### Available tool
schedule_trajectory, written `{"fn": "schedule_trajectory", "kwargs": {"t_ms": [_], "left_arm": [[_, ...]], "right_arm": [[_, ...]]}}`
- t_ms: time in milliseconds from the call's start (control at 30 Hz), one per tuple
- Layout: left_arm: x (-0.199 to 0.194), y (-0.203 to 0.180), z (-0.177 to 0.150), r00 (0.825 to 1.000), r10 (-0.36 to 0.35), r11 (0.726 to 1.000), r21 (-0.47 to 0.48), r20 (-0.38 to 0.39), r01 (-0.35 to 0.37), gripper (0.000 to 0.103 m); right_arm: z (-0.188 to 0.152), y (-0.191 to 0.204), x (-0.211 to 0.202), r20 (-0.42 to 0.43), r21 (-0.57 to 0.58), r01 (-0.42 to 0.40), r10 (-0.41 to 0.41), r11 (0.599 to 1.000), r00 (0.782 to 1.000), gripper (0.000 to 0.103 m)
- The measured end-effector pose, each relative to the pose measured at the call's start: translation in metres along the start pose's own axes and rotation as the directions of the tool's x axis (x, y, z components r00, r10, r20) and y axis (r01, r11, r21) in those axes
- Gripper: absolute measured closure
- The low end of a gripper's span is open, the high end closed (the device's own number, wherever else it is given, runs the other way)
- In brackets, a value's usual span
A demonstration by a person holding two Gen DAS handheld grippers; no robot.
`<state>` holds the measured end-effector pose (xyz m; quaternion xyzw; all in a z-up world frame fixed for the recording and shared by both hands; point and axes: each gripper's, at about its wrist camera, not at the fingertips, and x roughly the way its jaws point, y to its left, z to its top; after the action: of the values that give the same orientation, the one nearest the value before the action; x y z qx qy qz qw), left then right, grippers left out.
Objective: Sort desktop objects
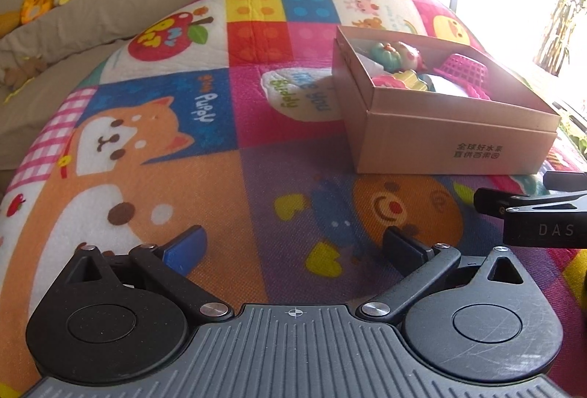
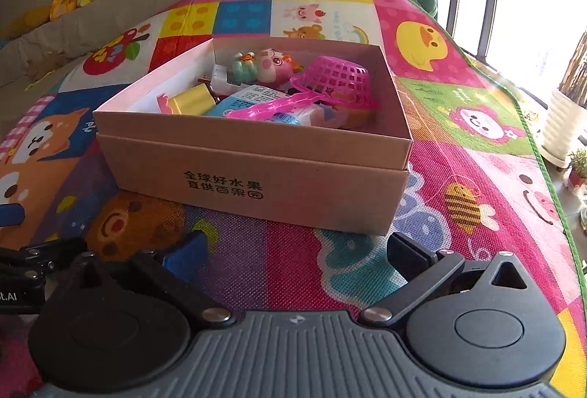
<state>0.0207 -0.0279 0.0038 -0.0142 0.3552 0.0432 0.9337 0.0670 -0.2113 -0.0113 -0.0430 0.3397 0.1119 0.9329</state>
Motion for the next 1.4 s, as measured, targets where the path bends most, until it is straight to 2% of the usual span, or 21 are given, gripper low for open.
{"fn": "schedule_trajectory", "kwargs": {"t_ms": [1400], "left_arm": [[0.0012,0.0031,0.0014,1.0,-0.011,1.0,-0.009,0.0,0.011,0.0]], "right_arm": [[0.0007,-0.0006,0.0005,0.002,0.003,-0.001,0.001,1.0,1.0,0.0]]}}
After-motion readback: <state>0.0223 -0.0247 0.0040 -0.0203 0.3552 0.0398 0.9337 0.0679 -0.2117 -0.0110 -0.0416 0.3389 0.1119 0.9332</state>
